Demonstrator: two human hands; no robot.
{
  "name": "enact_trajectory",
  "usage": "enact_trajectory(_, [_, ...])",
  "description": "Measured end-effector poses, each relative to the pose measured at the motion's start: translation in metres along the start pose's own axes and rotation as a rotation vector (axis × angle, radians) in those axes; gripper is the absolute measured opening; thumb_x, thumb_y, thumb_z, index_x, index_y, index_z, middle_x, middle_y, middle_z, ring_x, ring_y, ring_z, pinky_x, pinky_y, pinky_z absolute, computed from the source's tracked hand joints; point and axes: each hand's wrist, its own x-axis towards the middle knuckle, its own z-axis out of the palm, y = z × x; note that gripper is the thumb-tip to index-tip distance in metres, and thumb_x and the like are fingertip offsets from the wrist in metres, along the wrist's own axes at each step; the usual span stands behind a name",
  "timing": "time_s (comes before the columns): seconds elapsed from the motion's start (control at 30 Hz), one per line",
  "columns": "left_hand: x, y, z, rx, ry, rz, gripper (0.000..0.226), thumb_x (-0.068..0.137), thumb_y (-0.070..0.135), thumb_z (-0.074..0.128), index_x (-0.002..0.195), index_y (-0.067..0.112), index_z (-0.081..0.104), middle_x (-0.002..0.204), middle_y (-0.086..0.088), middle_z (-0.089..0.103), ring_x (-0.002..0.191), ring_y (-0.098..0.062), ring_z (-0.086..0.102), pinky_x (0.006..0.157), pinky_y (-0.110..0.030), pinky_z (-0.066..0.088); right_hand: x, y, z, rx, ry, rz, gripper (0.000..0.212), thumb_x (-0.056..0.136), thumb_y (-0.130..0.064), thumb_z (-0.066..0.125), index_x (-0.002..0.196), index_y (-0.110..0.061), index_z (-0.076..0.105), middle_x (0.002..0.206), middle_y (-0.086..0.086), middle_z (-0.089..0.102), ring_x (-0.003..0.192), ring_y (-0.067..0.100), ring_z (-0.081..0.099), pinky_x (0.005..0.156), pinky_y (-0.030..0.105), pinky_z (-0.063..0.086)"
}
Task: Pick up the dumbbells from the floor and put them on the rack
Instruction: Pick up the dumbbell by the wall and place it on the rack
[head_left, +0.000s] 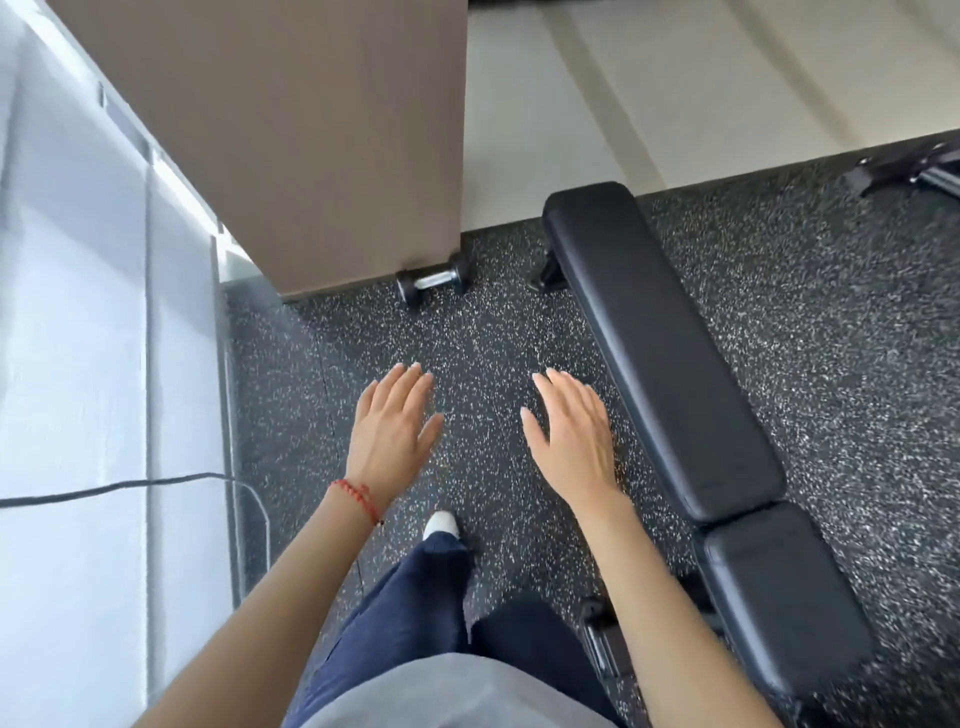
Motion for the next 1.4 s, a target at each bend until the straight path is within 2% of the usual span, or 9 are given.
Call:
enact_trajectory(0.2, [0.086, -0.016, -0.019, -0.01, 0.026, -0.044, 0.051, 0.093, 0.035, 0.046, 0.137, 0.01, 0.039, 0.146, -0.01, 0.04, 0.139, -0.026, 0.029, 0.114, -0.044, 0.018, 0.09, -0.007, -0.013, 0.015, 0.022, -0.038, 0.046, 0.093, -0.033, 0.044, 0.134, -0.011, 0.043, 0.142, 0.01, 0.045, 0.133, 0.024, 0.037, 0.112, 0.036, 0.016])
enact_trajectory(0.43, [0.179, -0.024, -0.014, -0.025, 0.051, -0.154, 0.052, 0.093, 0.034, 0.047, 0.137, 0.008, 0.04, 0.146, -0.011, 0.04, 0.138, -0.028, 0.03, 0.114, -0.045, 0.018, 0.206, 0.011, -0.015, 0.027, -0.045, -0.135, 0.046, 0.093, -0.032, 0.045, 0.134, -0.009, 0.043, 0.141, 0.012, 0.045, 0.133, 0.025, 0.036, 0.113, 0.041, 0.02])
enact_trajectory(0.77, [0.293, -0.031, -0.01, -0.056, 0.054, -0.351, 0.051, 0.092, 0.036, 0.047, 0.137, 0.011, 0.04, 0.146, -0.009, 0.04, 0.138, -0.026, 0.029, 0.114, -0.044, 0.018, 0.362, 0.034, -0.017, 0.078, -0.161, -0.215, 0.046, 0.094, -0.031, 0.044, 0.135, -0.009, 0.041, 0.142, 0.012, 0.044, 0.134, 0.025, 0.035, 0.112, 0.036, 0.02])
enact_trajectory(1.17, [0.399, -0.101, 0.017, -0.119, -0.051, -0.318, 0.052, 0.093, 0.035, 0.046, 0.138, 0.01, 0.039, 0.147, -0.008, 0.039, 0.139, -0.024, 0.026, 0.114, -0.039, 0.016, 0.462, 0.013, 0.045, 0.118, -0.145, -0.142, 0.045, 0.094, -0.029, 0.046, 0.132, -0.007, 0.044, 0.139, 0.015, 0.047, 0.131, 0.028, 0.04, 0.111, 0.04, 0.025])
enact_trajectory(1.4, [0.436, -0.143, 0.044, -0.186, -0.068, -0.411, 0.051, 0.093, 0.035, 0.046, 0.137, 0.009, 0.04, 0.144, -0.009, 0.042, 0.136, -0.025, 0.033, 0.113, -0.041, 0.023, 0.5, 0.012, 0.093, 0.159, -0.151, -0.073, 0.044, 0.094, -0.027, 0.046, 0.132, -0.006, 0.043, 0.138, 0.016, 0.048, 0.129, 0.029, 0.041, 0.11, 0.041, 0.027])
